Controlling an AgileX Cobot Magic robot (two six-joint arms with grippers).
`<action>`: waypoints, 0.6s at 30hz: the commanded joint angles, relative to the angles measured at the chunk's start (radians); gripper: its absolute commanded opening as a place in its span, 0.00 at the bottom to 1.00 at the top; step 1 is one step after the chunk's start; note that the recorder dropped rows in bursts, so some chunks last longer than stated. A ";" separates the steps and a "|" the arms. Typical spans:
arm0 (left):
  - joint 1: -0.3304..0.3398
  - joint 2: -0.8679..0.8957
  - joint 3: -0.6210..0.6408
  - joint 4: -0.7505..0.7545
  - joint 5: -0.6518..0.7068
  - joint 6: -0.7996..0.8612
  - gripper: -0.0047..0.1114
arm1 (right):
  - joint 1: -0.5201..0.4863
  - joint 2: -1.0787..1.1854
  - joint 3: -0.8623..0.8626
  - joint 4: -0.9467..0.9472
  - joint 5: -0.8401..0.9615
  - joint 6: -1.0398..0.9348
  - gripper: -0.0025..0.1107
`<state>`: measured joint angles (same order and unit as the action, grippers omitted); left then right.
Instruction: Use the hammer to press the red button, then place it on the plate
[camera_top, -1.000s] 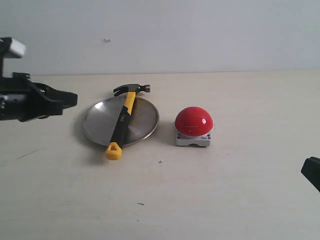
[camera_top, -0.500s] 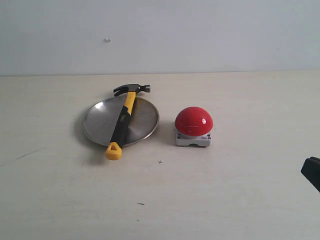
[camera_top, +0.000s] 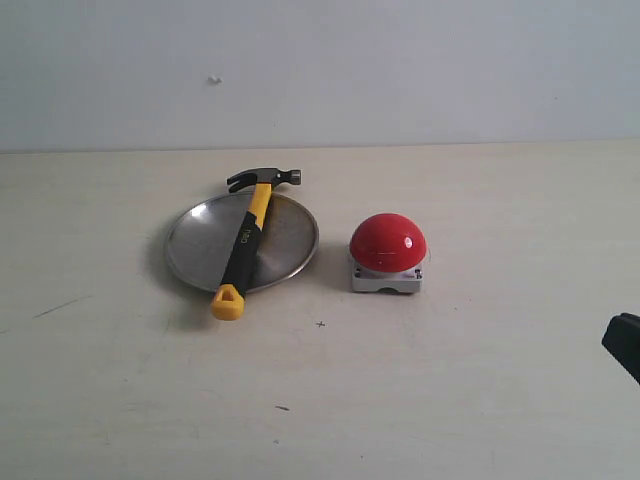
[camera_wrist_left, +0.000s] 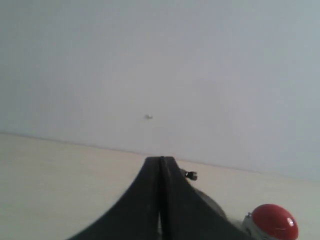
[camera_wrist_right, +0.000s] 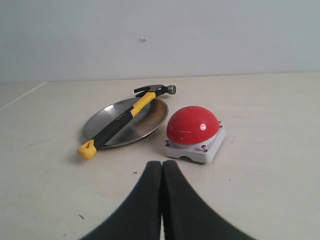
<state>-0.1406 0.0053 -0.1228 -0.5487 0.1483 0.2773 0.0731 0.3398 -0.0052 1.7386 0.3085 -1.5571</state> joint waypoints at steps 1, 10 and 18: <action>0.002 -0.005 0.093 0.281 -0.067 -0.320 0.04 | -0.003 -0.005 0.005 0.006 0.003 -0.004 0.02; 0.002 -0.005 0.123 0.694 -0.054 -0.412 0.04 | -0.003 -0.005 0.005 0.006 0.010 -0.004 0.02; 0.002 -0.005 0.123 1.658 -0.015 -0.412 0.04 | -0.003 -0.005 0.005 0.006 0.010 -0.004 0.02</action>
<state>-0.1406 0.0053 -0.0032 0.8720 0.1369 -0.1282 0.0731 0.3376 -0.0052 1.7410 0.3103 -1.5571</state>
